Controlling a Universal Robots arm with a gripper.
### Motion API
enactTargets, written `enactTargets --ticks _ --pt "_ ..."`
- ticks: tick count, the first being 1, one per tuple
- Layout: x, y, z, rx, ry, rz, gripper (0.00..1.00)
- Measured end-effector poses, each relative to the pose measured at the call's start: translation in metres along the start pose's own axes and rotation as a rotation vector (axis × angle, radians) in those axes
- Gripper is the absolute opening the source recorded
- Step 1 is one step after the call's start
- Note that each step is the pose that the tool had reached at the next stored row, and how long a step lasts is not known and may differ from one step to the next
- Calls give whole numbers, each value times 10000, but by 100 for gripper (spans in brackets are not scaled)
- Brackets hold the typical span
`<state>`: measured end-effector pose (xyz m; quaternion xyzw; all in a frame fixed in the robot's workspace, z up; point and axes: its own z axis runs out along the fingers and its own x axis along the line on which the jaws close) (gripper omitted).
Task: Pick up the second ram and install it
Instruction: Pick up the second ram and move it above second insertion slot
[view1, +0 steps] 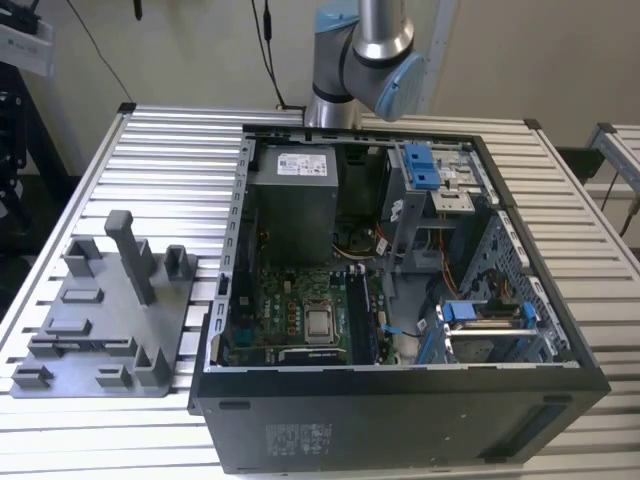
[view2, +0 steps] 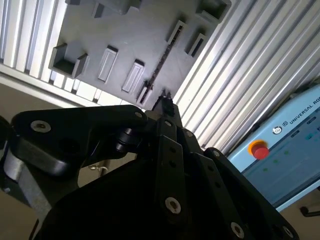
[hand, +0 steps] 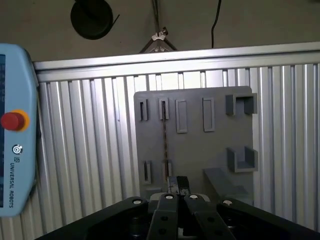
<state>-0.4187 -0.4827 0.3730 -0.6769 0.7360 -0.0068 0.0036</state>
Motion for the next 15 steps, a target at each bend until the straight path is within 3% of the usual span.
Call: enactTargets --ticks 3,8,10,11,15 --pt "0 0 0 0 0 -5 18" --pt "0 0 0 0 0 -11 42" --pt "0 0 0 0 0 -14 42" --pt "0 0 0 0 0 -15 48" --pt "0 0 0 0 0 -21 48"
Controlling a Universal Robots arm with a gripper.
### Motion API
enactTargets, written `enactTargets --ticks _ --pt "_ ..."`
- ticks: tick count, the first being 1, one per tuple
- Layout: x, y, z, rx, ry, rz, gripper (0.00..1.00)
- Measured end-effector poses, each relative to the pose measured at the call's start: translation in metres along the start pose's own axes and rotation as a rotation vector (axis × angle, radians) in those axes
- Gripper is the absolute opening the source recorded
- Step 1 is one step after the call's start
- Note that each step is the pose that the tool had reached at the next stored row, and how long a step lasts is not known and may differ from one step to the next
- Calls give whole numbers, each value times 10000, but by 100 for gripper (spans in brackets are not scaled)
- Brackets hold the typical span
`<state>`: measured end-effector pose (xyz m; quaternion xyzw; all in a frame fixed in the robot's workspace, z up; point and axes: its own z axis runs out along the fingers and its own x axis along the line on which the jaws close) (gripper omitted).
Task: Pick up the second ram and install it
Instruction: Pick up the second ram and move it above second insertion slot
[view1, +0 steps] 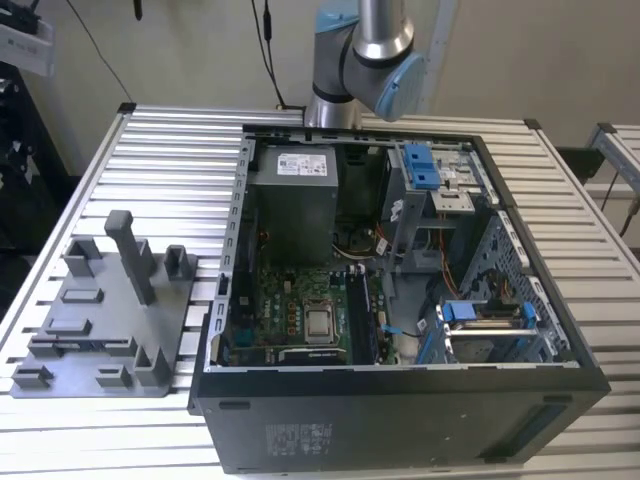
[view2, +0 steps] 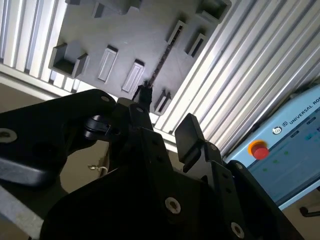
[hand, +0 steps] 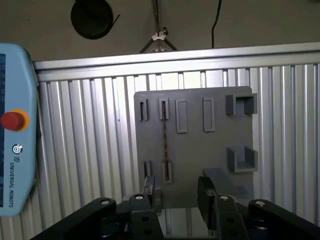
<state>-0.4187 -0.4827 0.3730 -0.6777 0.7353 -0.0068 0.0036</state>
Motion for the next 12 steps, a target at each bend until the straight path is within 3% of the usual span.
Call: enactTargets --ticks 12 --pt "0 1 44 -37 2 -59 48"
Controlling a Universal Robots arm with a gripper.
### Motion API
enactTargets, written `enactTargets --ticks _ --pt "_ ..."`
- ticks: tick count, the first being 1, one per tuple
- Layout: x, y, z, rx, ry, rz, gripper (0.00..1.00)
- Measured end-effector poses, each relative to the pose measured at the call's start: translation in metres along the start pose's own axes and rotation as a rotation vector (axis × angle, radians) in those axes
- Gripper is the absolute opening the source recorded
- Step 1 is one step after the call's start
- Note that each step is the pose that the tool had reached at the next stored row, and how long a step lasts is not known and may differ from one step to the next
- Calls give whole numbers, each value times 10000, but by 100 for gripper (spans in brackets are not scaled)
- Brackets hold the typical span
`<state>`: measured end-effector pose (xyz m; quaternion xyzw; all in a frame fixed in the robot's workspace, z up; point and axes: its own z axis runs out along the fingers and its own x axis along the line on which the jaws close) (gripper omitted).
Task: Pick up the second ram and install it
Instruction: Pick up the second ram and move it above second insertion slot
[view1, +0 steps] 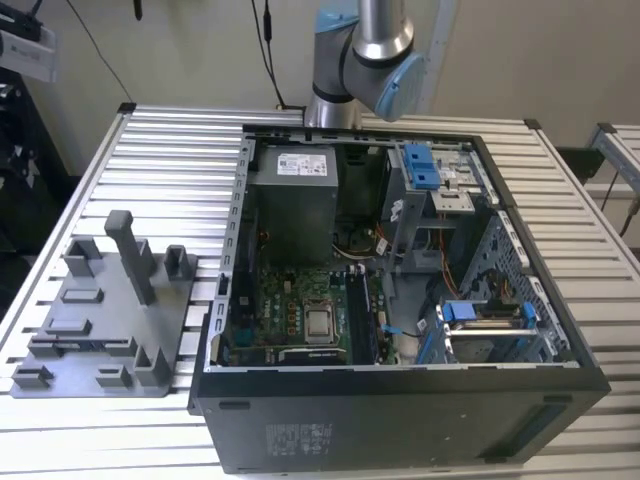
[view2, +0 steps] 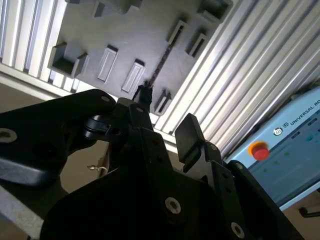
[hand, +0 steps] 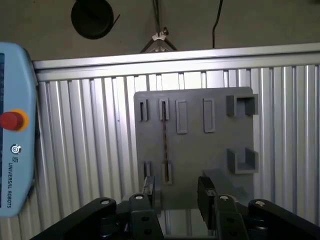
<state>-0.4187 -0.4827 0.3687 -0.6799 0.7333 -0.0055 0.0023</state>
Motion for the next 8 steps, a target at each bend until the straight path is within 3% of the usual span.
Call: enactTargets --ticks 8 --pt "0 1 64 -45 3 -88 48"
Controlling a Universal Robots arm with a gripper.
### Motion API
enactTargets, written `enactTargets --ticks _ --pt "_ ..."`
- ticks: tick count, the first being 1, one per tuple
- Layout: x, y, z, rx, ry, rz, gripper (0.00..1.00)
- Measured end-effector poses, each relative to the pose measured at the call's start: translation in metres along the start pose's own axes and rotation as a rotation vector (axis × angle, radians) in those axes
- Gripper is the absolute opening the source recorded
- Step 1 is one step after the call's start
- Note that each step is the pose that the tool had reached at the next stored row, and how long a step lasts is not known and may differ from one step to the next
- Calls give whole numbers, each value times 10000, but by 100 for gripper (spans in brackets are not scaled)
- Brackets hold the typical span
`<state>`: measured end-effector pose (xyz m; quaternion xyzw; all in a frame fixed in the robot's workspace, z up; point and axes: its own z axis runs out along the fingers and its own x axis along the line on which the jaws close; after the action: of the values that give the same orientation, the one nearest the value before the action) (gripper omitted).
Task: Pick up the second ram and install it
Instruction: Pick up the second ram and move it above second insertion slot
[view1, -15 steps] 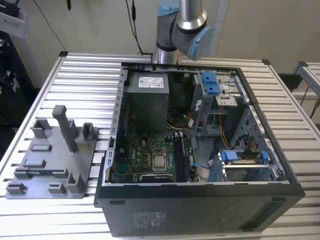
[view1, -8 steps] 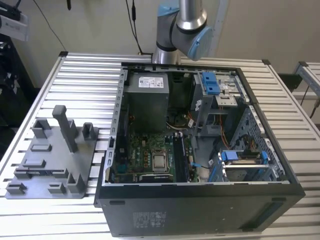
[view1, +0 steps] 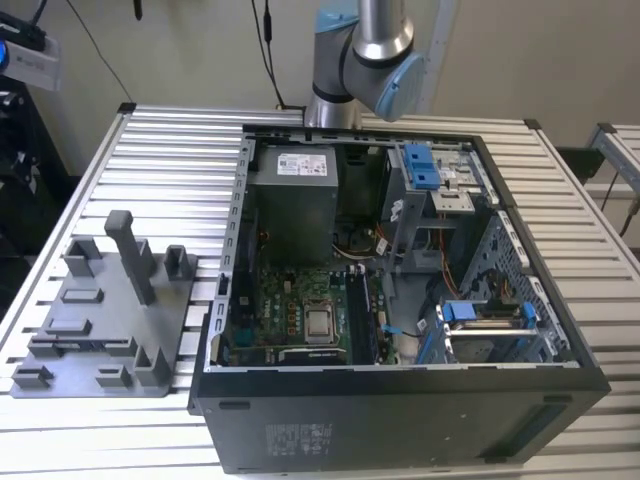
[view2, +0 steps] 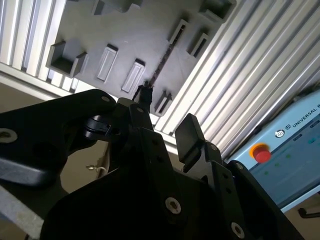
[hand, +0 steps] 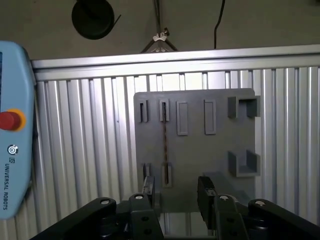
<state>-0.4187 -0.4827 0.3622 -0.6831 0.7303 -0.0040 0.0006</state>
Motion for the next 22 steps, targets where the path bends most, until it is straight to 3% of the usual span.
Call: enactTargets --ticks 22 --pt "-1 1 161 -68 4 -168 48"
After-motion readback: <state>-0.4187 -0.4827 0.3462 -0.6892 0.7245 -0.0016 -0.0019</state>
